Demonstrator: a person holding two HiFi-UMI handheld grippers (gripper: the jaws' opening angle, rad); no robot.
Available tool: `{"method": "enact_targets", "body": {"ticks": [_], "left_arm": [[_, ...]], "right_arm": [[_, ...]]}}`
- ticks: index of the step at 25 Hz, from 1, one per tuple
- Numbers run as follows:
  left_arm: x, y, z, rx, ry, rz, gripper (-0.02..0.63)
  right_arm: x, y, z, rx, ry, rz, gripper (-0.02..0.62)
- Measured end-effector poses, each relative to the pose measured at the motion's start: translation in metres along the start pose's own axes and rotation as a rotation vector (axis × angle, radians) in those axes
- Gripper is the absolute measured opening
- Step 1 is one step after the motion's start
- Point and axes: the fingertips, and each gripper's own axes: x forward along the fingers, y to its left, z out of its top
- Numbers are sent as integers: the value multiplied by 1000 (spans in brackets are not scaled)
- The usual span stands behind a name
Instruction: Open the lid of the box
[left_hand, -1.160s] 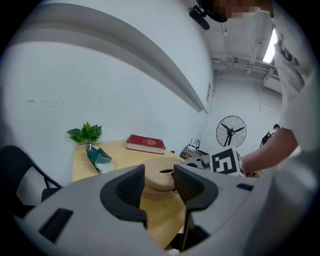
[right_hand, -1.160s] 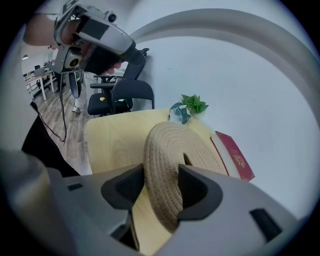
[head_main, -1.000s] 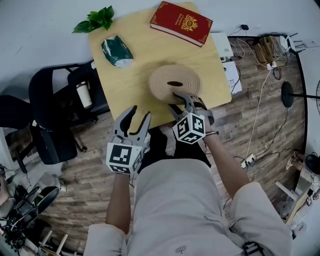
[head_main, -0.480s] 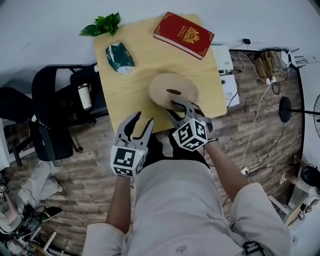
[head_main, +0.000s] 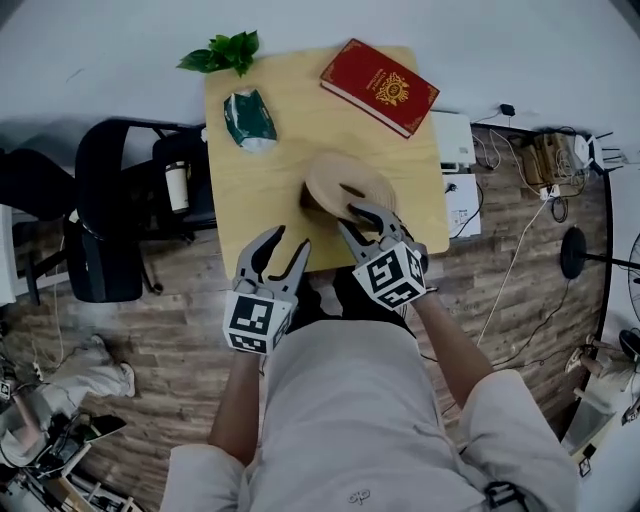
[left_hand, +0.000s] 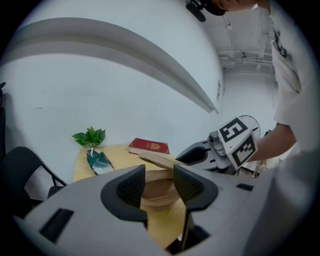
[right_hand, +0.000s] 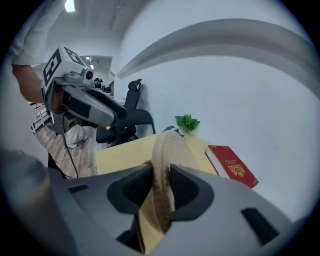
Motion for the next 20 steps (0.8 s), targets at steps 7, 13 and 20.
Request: {"method": "enact_targets", "body": {"ticks": [7, 13, 20], "left_arm": [[10, -19, 11, -1, -5, 42, 173], [20, -29, 19, 5, -8, 75, 173], [31, -38, 26, -11, -25, 111, 173]], "right_arm": [[-17, -33, -3, 91, -67, 12, 84], [-29, -57, -3, 179, -131, 20, 80], [-47, -90, -11, 262, -189, -7, 80]]}}
